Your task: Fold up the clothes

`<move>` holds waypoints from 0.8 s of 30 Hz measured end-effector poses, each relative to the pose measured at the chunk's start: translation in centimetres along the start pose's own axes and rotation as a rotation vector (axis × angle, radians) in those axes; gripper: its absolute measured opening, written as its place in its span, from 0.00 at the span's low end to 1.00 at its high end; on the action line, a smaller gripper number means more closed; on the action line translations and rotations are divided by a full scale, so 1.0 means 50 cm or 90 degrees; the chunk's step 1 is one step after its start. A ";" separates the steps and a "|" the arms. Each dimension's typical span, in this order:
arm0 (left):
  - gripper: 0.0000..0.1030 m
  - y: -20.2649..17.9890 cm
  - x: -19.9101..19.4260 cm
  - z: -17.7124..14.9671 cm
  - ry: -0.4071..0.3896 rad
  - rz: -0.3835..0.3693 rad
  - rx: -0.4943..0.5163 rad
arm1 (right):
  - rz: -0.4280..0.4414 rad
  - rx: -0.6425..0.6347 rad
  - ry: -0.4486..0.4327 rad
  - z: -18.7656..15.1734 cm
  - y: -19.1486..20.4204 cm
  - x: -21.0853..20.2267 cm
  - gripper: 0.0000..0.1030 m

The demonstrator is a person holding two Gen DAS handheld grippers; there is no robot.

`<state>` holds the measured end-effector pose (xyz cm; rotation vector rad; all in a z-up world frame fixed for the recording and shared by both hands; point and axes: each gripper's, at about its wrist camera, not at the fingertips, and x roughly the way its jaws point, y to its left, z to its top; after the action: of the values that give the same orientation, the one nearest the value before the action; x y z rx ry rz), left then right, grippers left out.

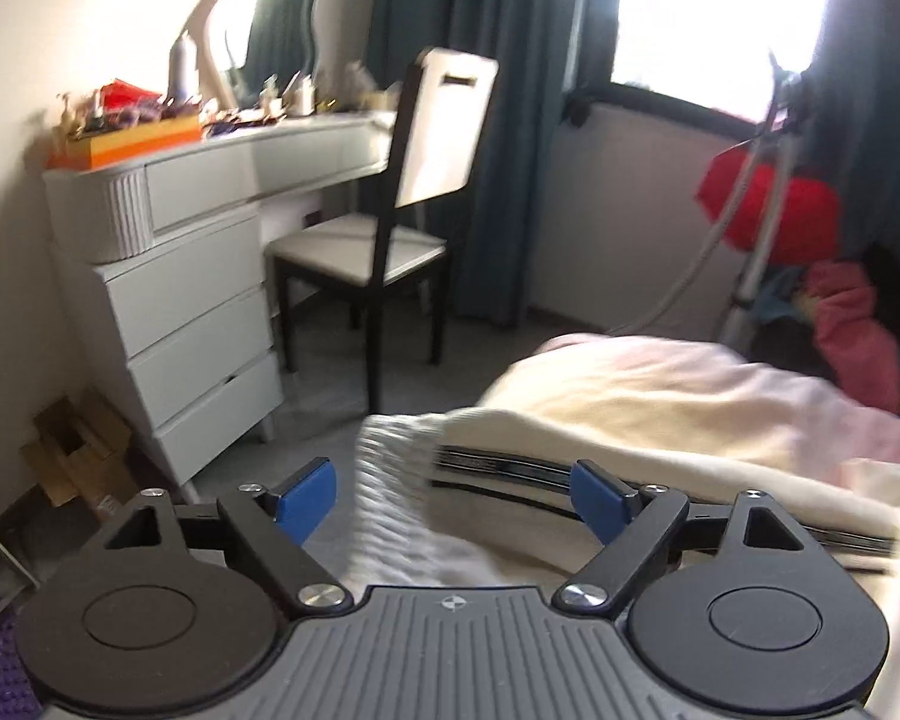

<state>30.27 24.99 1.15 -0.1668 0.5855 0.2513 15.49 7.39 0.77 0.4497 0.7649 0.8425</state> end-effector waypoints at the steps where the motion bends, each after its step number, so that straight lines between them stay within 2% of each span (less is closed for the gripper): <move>1: 0.85 -0.010 -0.029 -0.004 -0.008 -0.012 -0.001 | -0.015 -0.012 -0.009 -0.002 0.008 -0.027 0.82; 3: 0.85 -0.040 -0.096 -0.021 -0.037 -0.021 0.013 | -0.050 -0.037 -0.029 -0.002 0.021 -0.082 0.82; 5: 0.85 -0.067 -0.170 -0.050 -0.057 -0.055 0.013 | -0.090 -0.065 -0.051 -0.012 0.024 -0.163 0.82; 9: 0.85 -0.118 -0.303 -0.126 -0.069 -0.117 0.026 | -0.165 -0.105 -0.104 -0.050 0.013 -0.350 0.82; 12: 0.85 -0.145 -0.382 -0.190 -0.072 -0.141 0.021 | -0.223 -0.129 -0.140 -0.095 -0.012 -0.464 0.82; 15: 0.86 -0.162 -0.432 -0.255 -0.069 -0.161 0.020 | -0.285 -0.159 -0.169 -0.135 -0.020 -0.557 0.82; 19: 0.86 -0.175 -0.466 -0.319 -0.044 -0.172 0.027 | -0.341 -0.145 -0.219 -0.172 -0.074 -0.645 0.82; 24: 0.86 -0.195 -0.480 -0.377 -0.041 -0.194 0.065 | -0.371 -0.090 -0.267 -0.219 -0.146 -0.663 0.82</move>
<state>3.82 6.94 0.03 -0.1467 0.5003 -0.0675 -3.38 -22.82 2.98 0.2411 0.4043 0.2376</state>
